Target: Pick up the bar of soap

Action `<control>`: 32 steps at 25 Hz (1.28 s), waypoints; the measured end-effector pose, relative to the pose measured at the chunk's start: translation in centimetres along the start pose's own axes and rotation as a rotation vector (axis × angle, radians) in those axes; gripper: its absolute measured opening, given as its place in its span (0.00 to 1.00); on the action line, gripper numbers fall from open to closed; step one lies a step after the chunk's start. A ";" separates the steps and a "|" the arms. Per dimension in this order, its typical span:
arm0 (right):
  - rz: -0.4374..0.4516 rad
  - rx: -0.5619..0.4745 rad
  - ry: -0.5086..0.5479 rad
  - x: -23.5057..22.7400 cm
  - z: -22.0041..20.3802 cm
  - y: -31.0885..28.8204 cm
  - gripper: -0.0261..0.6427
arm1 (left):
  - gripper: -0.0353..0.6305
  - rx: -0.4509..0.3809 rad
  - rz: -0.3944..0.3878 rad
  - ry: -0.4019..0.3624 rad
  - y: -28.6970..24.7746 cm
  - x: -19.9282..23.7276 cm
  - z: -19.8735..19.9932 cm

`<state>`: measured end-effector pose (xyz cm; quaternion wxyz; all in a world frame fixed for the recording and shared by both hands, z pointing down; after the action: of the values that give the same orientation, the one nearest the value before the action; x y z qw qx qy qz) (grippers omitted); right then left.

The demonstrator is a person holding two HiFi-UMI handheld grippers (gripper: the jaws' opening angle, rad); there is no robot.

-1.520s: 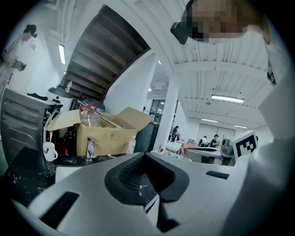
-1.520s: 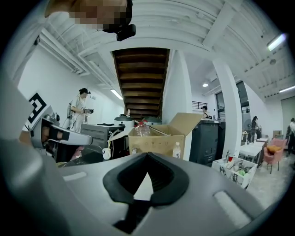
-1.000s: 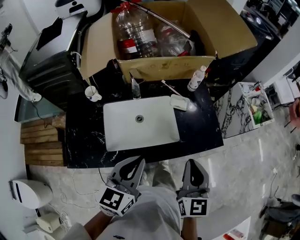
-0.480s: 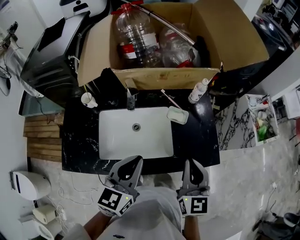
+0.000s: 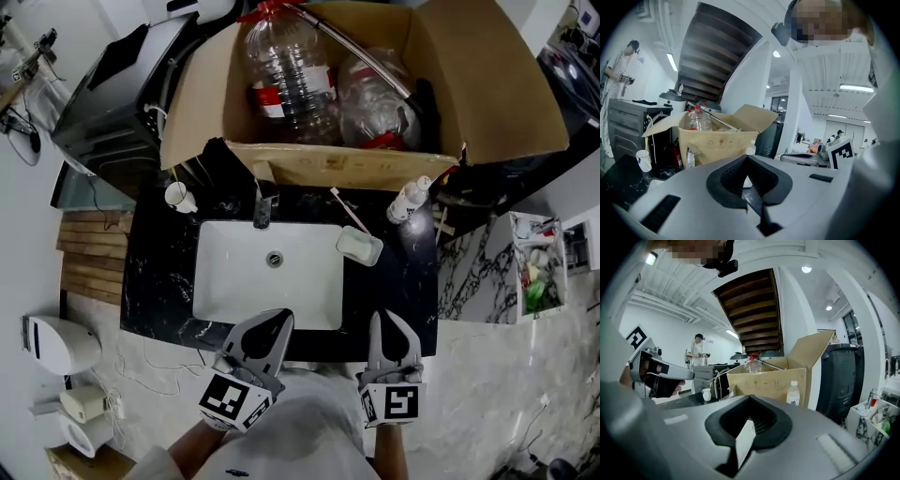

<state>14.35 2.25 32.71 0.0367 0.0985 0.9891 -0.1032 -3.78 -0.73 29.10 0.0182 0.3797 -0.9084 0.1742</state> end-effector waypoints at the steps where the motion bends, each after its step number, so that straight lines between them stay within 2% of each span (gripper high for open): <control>1: 0.009 0.005 0.002 -0.5 -0.1 -0.4 0.06 | 0.05 0.001 0.008 0.001 -0.4 0.0 0.0; 9: 0.083 0.035 0.029 -3.2 -0.8 -3.3 0.06 | 0.05 0.000 0.071 -0.003 -3.4 0.2 0.2; 17: 0.187 0.093 0.109 -4.6 -1.2 -6.2 0.06 | 0.05 -0.005 0.127 0.021 -5.1 0.0 -0.2; 23: 0.270 0.188 0.141 -5.2 -2.3 -8.4 0.11 | 0.05 0.002 0.157 0.041 -5.6 0.3 -0.7; 26: 0.305 0.213 0.176 -5.3 -2.2 -9.9 0.20 | 0.05 0.003 0.170 0.051 -5.8 0.6 -1.0; 32: 0.387 0.282 0.243 -5.2 -2.8 -11.9 0.23 | 0.05 0.013 0.187 0.069 -6.2 1.3 -1.9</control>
<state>16.87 -9.58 38.31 -0.0775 0.3016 0.9249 -0.2184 -0.62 -5.02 33.00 0.0306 0.2873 -0.9375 0.1938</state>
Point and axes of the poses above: the fingertips, and each gripper's own axes: y backward along the fingers, x to its left, z out of its top, the point moved 4 cm from there along y, backward along the fingers, and after that the axes turned 2 degrees about -y, right-handed, at the moved point
